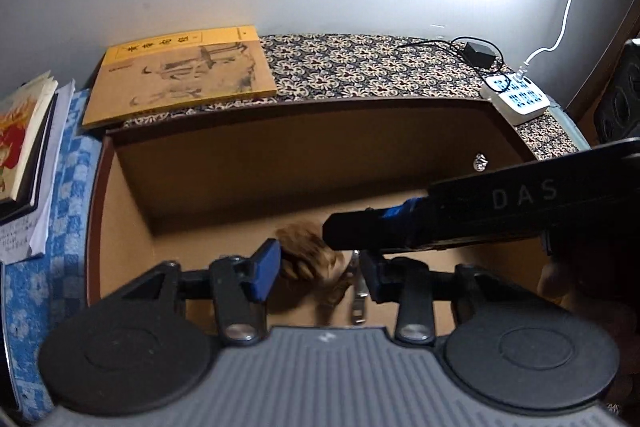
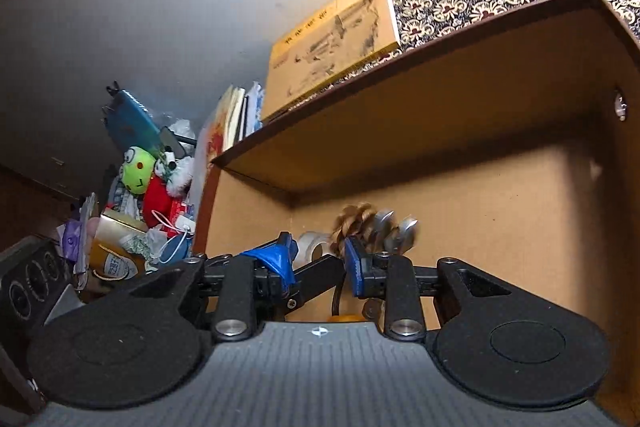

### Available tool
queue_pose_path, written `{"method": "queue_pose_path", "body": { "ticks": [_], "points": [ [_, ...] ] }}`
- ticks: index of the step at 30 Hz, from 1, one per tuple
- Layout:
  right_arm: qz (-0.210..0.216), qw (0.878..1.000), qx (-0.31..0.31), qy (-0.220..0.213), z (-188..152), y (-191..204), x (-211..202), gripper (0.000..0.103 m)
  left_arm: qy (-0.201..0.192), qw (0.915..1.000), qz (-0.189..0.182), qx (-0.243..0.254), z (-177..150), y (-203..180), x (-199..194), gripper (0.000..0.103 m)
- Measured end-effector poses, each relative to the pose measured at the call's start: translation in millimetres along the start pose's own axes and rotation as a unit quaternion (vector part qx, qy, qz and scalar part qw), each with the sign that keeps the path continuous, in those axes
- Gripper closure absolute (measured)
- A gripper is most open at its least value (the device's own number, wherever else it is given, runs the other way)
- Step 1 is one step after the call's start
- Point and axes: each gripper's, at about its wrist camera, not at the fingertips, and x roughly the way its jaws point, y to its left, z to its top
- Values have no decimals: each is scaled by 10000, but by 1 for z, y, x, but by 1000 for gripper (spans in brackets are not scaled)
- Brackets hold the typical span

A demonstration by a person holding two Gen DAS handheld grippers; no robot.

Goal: Organize rigid objects
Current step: 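Lift the pine cone with the right gripper and carry it over the box, then open the right gripper to drop the pine cone into the box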

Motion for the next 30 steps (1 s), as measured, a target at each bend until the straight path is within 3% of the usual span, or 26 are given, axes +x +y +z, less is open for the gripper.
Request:
{"method": "queue_pose_path", "body": {
  "ticks": [5,7,10,12,14,17,20,25,30],
  "points": [
    [140,9997,193,19,10,-3,11,92,41,9994,327,68,0,7,8,61],
    [148,9997,188,-31,12,-6,11,92,52,9997,251,-32,-1,11,7,61],
    [23,9997,241,-56,17,-16,11,92,-21,9996,263,-81,-1,12,6,52],
    [-16,9994,342,-50,18,-24,9,91,-46,9996,258,-79,-1,11,5,39],
    [-218,9992,344,-33,19,-28,7,91,-43,9996,269,-114,-1,11,5,36],
    [-620,9975,331,-18,19,-31,3,89,19,9995,273,-177,-1,12,8,36],
    [-628,9969,476,-8,18,-37,-2,88,80,9993,339,-156,-1,10,10,36],
    [-1056,9934,380,235,18,-34,10,88,299,9990,301,130,-3,2,15,36],
    [-1229,9915,267,334,20,-34,20,88,452,9975,242,488,-7,-7,19,45]
  ]
}}
